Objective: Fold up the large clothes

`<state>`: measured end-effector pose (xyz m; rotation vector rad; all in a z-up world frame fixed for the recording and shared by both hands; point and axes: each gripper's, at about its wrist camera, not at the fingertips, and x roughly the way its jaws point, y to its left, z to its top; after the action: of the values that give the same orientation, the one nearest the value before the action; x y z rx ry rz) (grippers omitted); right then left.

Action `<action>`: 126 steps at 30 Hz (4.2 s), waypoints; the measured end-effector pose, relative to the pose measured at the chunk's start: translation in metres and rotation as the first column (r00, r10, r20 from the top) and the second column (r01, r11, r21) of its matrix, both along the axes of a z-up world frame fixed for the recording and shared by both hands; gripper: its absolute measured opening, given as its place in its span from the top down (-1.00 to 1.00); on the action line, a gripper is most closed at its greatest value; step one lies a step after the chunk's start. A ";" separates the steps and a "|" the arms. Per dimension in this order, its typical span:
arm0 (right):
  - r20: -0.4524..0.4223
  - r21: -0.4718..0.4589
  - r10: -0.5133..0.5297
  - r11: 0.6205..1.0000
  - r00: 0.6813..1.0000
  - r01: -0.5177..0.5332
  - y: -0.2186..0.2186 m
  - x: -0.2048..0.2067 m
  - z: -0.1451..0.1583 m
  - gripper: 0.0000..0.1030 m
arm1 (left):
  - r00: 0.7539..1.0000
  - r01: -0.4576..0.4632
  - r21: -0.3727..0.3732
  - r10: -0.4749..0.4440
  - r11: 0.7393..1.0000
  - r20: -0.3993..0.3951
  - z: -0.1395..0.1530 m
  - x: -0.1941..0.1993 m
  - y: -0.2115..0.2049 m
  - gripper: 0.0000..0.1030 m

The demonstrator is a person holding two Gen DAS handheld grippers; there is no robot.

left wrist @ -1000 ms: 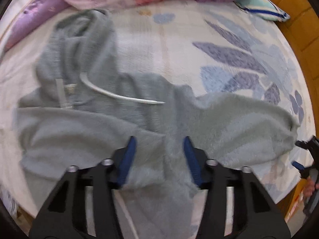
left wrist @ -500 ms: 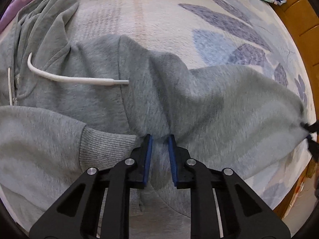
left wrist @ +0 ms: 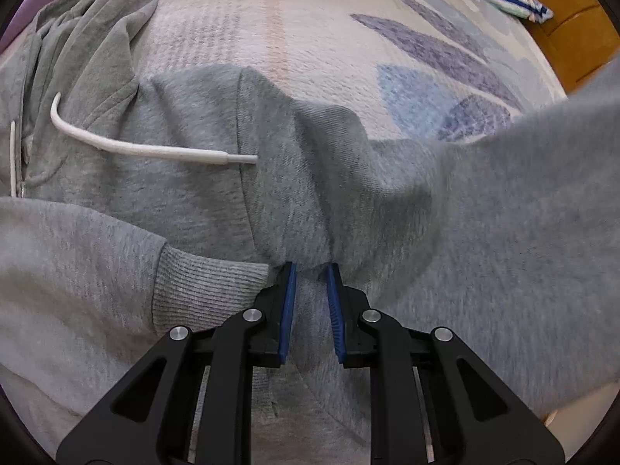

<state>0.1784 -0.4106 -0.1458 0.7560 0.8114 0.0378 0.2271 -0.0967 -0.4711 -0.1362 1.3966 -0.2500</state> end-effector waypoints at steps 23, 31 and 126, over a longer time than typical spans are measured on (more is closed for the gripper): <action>-0.189 -0.323 0.507 0.776 0.841 -0.541 0.353 -0.015 -0.102 0.77 | 0.978 -0.209 -0.419 0.197 0.883 -0.072 0.209 0.074 0.271 -0.75; -0.240 -0.324 0.630 0.666 0.739 -0.672 0.394 -0.022 -0.137 0.77 | 0.917 -0.336 -0.450 0.178 0.827 -0.357 0.142 0.078 0.273 -0.71; -0.882 0.143 0.017 0.962 0.470 0.234 0.139 -0.010 -0.335 0.07 | 0.912 -0.275 0.076 0.285 0.959 -0.294 0.034 0.059 0.306 0.00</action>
<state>0.1684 -0.2714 -0.4806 1.0790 1.7937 -0.4271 0.2861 0.2094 -0.4368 -0.3573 1.6638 0.0367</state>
